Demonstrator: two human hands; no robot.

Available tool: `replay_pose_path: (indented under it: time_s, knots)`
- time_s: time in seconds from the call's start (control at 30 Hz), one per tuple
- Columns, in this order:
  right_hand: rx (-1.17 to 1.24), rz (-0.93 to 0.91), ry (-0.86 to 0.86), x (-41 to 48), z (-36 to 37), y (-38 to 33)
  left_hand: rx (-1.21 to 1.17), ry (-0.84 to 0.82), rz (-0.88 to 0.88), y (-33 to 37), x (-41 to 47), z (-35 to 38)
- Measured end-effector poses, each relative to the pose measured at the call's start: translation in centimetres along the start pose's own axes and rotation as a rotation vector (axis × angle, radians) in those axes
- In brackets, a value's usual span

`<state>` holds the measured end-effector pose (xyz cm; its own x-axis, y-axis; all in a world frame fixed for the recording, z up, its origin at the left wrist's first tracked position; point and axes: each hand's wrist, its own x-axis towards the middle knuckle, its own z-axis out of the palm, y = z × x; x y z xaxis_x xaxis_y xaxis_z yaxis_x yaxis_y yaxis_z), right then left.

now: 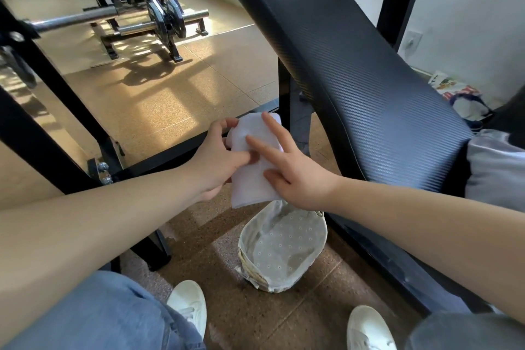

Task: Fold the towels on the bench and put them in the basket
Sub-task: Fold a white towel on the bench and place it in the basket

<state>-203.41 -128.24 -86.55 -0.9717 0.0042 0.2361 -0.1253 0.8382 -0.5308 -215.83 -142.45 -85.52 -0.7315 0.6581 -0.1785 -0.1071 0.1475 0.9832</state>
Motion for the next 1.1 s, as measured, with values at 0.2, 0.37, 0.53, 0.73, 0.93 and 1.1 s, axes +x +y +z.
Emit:
replay_pose_path:
  time_s: [0.2,0.37,0.53,0.73,0.93,1.1]
  knots:
    - [0.073,0.126,-0.120,0.1,-0.5,0.4,-0.056,-0.063,-0.054,-0.2,-0.6,0.1]
    - [0.058,0.163,-0.192,0.2,-0.8,-0.1,-0.085,-0.079,-0.080,-0.4,-0.8,1.9]
    - [0.108,0.172,-0.204,0.0,-0.6,-0.2,-0.067,-0.053,-0.098,-0.5,-0.7,2.7]
    - [0.142,0.130,-0.144,-0.5,0.7,0.7,-0.114,-0.073,-0.116,-0.7,-0.9,2.5]
    - [0.191,0.128,-0.103,-0.8,0.0,-0.5,-0.170,-0.094,-0.117,-0.6,-1.9,2.8]
    - [0.253,0.124,-0.051,-1.2,0.3,-1.8,-0.240,-0.135,-0.083,-0.8,-3.0,2.0]
